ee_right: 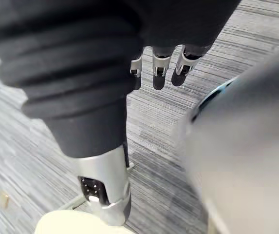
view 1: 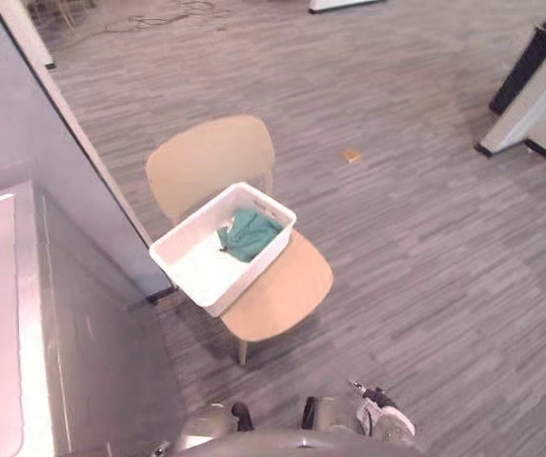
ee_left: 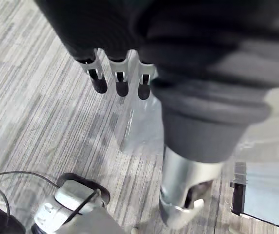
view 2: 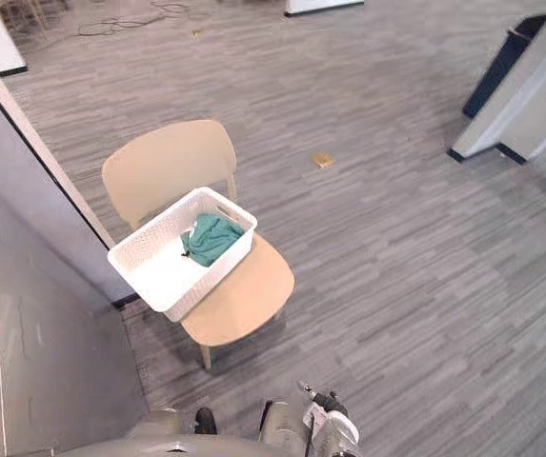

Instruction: Pick up the laundry basket with both hands and put the clothes into the washing machine.

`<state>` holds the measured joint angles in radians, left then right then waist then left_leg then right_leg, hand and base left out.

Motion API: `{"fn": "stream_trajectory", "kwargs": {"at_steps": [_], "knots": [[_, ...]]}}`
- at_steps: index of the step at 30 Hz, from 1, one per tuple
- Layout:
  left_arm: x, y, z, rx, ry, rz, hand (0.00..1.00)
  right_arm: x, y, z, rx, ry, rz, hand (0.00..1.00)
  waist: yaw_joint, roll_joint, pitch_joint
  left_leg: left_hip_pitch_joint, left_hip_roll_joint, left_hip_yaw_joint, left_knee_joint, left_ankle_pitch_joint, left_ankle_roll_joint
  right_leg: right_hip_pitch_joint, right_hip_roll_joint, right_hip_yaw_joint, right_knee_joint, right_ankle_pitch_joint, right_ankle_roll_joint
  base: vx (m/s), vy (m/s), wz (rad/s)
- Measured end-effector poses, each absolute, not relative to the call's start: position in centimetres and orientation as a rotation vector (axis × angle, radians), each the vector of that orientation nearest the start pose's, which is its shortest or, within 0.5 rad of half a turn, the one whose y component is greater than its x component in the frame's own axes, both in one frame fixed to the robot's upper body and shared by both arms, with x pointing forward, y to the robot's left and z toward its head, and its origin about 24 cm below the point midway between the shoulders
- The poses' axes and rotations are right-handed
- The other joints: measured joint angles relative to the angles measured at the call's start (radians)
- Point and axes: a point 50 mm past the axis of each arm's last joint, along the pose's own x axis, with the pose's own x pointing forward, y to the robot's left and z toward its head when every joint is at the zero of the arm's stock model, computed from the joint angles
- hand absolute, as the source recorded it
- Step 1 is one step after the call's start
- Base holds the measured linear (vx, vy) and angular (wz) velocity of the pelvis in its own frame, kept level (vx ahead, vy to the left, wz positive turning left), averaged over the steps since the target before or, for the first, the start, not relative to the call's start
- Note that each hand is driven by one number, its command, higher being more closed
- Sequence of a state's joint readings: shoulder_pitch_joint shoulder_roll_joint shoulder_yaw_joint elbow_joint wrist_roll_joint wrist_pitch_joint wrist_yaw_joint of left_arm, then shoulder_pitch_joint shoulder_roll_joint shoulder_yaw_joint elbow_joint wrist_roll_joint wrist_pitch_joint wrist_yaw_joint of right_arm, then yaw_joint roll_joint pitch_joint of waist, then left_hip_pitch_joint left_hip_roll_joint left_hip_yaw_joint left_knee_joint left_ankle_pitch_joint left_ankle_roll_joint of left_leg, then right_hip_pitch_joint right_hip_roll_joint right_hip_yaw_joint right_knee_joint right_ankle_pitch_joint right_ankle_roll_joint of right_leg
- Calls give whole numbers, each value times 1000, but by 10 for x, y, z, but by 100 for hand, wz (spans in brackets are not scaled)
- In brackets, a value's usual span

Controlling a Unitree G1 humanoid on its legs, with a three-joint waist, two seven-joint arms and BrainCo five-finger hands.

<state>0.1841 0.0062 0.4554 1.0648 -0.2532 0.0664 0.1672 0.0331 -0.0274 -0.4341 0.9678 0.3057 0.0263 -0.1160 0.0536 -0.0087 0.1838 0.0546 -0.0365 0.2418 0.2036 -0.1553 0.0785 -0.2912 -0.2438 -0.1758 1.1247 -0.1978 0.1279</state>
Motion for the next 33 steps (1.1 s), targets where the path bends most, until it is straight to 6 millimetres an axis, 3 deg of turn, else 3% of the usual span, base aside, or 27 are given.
{"fn": "stream_trajectory", "kwargs": {"at_steps": [1,3,4,5,6,7,8,9,10,12,14,16,17,19,21,23,24,26,30,33], "knots": [[31,209,-170,-363,1242,758,0,105,-225,-151,431,961,-707,0,-2,1,-1,1,4,-45,5,-6,-13,-25,-42,5,-96,-12,-20,219,-182,115],[42,209,-169,-358,1208,739,0,100,-229,-151,441,957,-738,0,-2,1,-1,0,20,-119,26,-20,-48,-20,-72,66,-308,0,-44,165,-230,107],[46,210,-168,-357,1196,732,0,97,-228,-152,446,962,-744,0,-1,1,-2,0,29,-143,34,-28,-62,-12,-60,129,-385,13,-56,145,-341,112],[55,212,-165,-349,1150,719,0,95,-223,-154,457,977,-739,0,-7,3,-8,-10,48,-194,63,-48,-94,19,-31,264,-524,42,-59,70,-433,120],[66,214,-162,-345,1096,709,0,88,-218,-157,469,1009,-736,0,-14,-12,-36,-43,67,-249,102,-80,-128,54,-13,353,-607,83,-34,46,-484,121],[70,216,-160,-343,1071,705,0,84,-213,-159,480,1029,-736,0,-15,-27,-52,-47,75,-270,114,-92,-145,66,-16,355,-616,101,7,39,-594,109],[76,219,-157,-331,1035,696,0,77,-204,-162,498,1063,-732,0,-10,-63,-77,-44,88,-305,127,-113,-178,101,-37,291,-647,131,52,95,-821,69],[77,215,-158,-335,1034,687,0,75,-200,-163,490,1079,-713,0,0,-61,-99,-45,123,-323,135,-126,-218,135,-27,230,-674,23,84,94,-703,53],[77,206,-160,-359,1049,678,0,78,-206,-162,473,1069,-709,0,-1,-45,-109,-47,162,-339,131,-124,-231,135,7,205,-659,18,67,56,-755,39],[71,190,-164,-427,1071,685,0,87,-223,-157,415,1032,-705,0,-13,28,-139,-43,244,-350,43,-34,-267,117,74,130,-645,-15,12,42,-532,47],[66,188,-166,-453,1085,711,0,89,-222,-156,411,1029,-696,0,-17,37,-139,-64,265,-347,2,67,-256,124,86,80,-657,-20,-11,36,-374,69],[60,191,-166,-471,1089,744,0,100,-227,-149,401,974,-709,0,-23,39,-137,-106,294,-281,6,148,-206,155,100,13,-713,-4,-42,22,-305,71],[59,192,-166,-481,1087,757,0,107,-227,-146,403,942,-713,0,-25,39,-136,-115,304,-234,12,160,-189,166,103,-6,-728,2,-51,8,-217,65],[58,193,-166,-484,1086,768,0,134,-239,-120,413,751,-751,0,-42,40,-134,-153,339,18,76,158,-147,190,98,-68,-754,9,-62,-11,-149,66],[59,194,-166,-460,1095,754,0,153,-253,-94,385,588,-766,0,-52,40,-134,-158,339,150,81,153,-136,195,79,-96,-759,7,-59,-9,12,51],[58,193,-167,-432,1115,736,0,166,-265,-68,365,443,-797,0,-59,42,-133,-144,303,150,-5,172,-160,205,75,-113,-793,29,-38,20,79,46],[59,194,-167,-406,1121,723,0,172,-270,-55,351,373,-808,0,-60,42,-133,-118,278,143,-95,207,-193,217,75,-118,-842,58,-31,45,147,22],[63,194,-166,-351,1127,682,0,184,-268,-33,302,271,-783,0,-58,42,-134,-101,244,148,-201,260,-189,223,75,-121,-921,105,-23,24,159,7],[83,203,-161,-164,1108,534,0,219,-245,6,107,121,-609,0,-52,21,-99,-104,204,149,-249,281,-179,238,61,-117,-1006,166,-18,6,131,-1],[95,203,-158,-78,1084,451,0,252,-223,30,-46,38,-403,0,-42,29,-60,-104,191,145,-257,287,-170,236,53,-114,-1013,177,-12,-18,82,1]]}}
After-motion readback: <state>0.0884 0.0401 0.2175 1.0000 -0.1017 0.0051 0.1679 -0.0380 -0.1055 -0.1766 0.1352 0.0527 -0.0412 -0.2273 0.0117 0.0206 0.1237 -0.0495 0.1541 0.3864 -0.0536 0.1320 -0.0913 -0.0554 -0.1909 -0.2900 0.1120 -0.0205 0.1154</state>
